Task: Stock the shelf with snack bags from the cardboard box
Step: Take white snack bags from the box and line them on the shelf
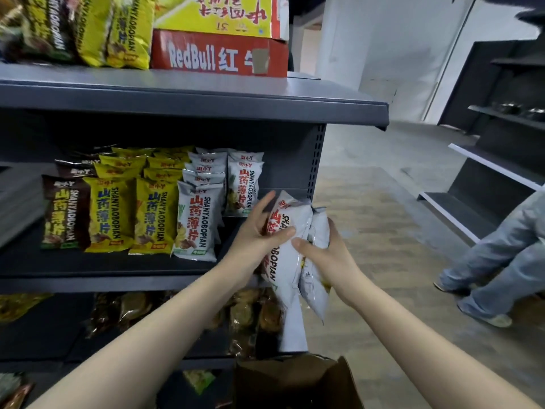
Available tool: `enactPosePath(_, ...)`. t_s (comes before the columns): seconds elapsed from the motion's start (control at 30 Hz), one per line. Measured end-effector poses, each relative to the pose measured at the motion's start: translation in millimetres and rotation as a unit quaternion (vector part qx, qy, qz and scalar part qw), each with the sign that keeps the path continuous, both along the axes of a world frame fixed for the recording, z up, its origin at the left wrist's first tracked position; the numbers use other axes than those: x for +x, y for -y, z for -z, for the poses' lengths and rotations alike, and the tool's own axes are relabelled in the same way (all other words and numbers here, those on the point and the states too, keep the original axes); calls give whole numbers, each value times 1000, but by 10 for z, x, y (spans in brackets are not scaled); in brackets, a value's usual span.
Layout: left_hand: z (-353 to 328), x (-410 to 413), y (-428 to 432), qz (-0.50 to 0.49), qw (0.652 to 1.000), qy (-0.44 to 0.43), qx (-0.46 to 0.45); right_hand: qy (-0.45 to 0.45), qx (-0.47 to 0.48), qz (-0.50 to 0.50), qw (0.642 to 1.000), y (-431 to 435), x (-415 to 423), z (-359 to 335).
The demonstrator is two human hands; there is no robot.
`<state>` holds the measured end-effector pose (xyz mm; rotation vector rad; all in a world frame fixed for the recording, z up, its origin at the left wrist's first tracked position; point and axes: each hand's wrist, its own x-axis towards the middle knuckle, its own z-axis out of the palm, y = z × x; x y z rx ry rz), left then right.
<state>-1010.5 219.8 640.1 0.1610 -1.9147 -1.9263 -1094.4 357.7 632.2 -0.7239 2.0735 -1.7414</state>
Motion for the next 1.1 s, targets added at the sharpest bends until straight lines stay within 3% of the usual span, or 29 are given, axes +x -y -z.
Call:
enactPosePath(0.17, -47, 59, 246, 8, 1000, 19, -11, 120, -88, -62, 987, 151, -36, -99)
enactPosePath(0.43, -34, 171, 520, 156, 982, 65, -78, 314, -138, -137, 929, 433, -88, -134)
enactPosePath(0.73, 64, 124, 694, 135, 973, 119, -148, 201, -101, -124, 966, 810, -37, -253)
enactPosePath(0.97, 117, 194, 909, 89, 986, 117, -83, 309, -95, -175, 930, 842, -131, -272)
enactPosePath(1.1, 193, 204, 1106, 1, 994, 95, -46, 313, -31, -128, 940, 948, -293, -215)
